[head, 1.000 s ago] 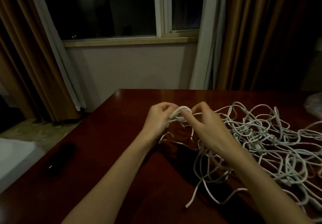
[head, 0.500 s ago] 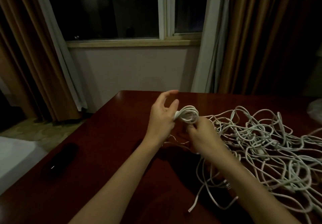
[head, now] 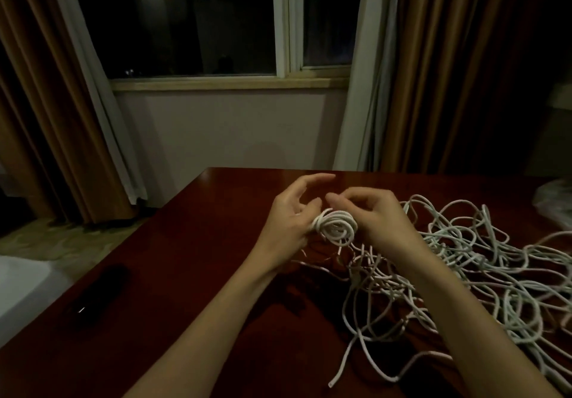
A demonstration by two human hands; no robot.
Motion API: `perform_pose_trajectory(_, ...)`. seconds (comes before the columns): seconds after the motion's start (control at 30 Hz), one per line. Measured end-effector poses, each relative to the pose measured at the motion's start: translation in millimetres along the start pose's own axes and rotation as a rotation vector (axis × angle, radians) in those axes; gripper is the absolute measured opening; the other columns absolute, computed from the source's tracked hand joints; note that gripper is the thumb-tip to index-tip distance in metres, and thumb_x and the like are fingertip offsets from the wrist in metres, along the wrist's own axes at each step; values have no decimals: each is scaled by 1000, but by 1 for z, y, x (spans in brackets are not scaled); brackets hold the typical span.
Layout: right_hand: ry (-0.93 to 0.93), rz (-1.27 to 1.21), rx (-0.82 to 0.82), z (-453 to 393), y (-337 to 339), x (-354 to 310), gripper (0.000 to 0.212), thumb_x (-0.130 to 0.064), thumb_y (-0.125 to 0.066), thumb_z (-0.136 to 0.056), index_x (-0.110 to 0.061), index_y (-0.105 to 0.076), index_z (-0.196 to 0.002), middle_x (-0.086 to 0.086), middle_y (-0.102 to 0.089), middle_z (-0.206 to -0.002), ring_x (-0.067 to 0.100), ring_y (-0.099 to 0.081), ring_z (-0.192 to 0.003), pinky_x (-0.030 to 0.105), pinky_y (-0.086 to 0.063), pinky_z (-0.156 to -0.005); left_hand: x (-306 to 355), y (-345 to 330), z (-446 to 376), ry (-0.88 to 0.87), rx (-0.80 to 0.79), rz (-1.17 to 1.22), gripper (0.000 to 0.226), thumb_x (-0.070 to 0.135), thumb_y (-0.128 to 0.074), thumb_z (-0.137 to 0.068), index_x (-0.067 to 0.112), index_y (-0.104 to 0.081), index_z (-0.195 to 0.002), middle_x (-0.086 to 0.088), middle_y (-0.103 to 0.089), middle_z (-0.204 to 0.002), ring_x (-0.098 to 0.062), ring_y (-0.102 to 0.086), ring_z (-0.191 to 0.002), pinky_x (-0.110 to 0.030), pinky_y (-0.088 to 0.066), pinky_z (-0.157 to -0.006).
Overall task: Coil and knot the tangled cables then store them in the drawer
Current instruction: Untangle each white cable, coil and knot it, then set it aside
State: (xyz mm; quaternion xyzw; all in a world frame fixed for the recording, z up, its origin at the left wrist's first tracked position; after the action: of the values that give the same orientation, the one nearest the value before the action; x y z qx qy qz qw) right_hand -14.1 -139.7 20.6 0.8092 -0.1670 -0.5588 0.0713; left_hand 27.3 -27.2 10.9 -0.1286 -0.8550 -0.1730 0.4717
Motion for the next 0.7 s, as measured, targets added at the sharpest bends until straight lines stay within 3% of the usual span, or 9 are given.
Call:
perform_pose_trajectory(0.1, -25, 133, -5, 3, -18, 19, 14, -20, -61, -93, -15, -70, -84, 3, -71, -75, 13, -64, -65, 26, -48, -59, -5, 2, -1, 25, 67, 103, 29, 4, -43, -100, 21, -58, -118, -15, -55, -65, -15, -46, -43, -25, -39, -43)
perform_pose_trajectory(0.17, -14, 364, -22, 11, -37, 24, 21, -22, -51, -98, -14, -67, -87, -1, -66, -74, 13, -59, -64, 28, -45, -60, -14, 12, -3, 46, 181, 48, 28, 5, -42, -100, 24, -60, -110, -8, -48, -58, -8, -37, -37, -20, -31, -37)
perform_pose_trajectory(0.3, 103, 561, -108, 25, -64, 5, 31, -26, -42, -101, -22, -54, -73, -8, -51, -63, 8, -47, -54, 21, -33, -53, -24, 31, 1, -4, 316, -255, 26, 4, -47, -97, 25, -61, -104, -4, -57, -57, -13, -44, -42, -30, -38, -44)
perform_pose_trajectory(0.43, 177, 520, -134, 22, -48, -17, 20, -27, -52, -98, -27, -61, -81, -12, -57, -67, 3, -56, -62, 13, -42, -57, -30, 31, 2, -28, 203, -534, 24, 12, -47, -98, 27, -58, -113, -9, -61, -58, -22, -56, -46, -44, -47, -47)
perform_pose_trajectory(0.5, 179, 436, -49, 15, -28, -20, 17, -28, -55, -95, -27, -64, -80, -13, -60, -66, -2, -60, -66, 9, -44, -59, -29, 23, 0, -47, 100, -510, 27, 13, -45, -99, 28, -56, -118, -11, -64, -63, -28, -60, -50, -50, -48, -48)
perform_pose_trajectory(0.6, 208, 348, 81, 7, -7, -18, 19, -27, -61, -92, -23, -67, -75, -17, -56, -53, -6, -56, -56, 8, -39, -53, -17, 7, 2, -68, -14, -358, 32, 12, -45, -97, 35, -55, -117, -13, -69, -87, -40, -65, -65, -55, -52, -55)
perform_pose_trajectory(0.63, 180, 301, 85, 4, -4, -12, 20, -28, -61, -92, -21, -68, -74, -17, -56, -52, -4, -54, -53, 9, -37, -52, -14, 4, 2, -63, -28, -288, 33, 11, -46, -96, 35, -55, -117, -10, -69, -93, -41, -65, -66, -53, -53, -55)
perform_pose_trajectory(0.7, 73, 134, 19, -2, -5, 5, 24, -29, -61, -92, -17, -71, -74, -10, -63, -57, 0, -55, -54, 12, -39, -54, -10, 3, 2, -29, -23, -128, 33, 2, -46, -97, 26, -57, -116, -1, -70, -90, -24, -65, -58, -35, -53, -51)
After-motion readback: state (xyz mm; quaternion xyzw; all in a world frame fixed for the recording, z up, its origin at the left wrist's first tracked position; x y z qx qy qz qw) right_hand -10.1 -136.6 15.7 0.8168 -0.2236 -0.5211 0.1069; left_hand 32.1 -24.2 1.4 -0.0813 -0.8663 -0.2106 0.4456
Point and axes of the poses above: each hand's wrist, its own z-axis away from the middle knuckle, its own y-axis out of the back of the hand, x = y × z, the point moved 8 cm from there along -z, towards the middle knuckle
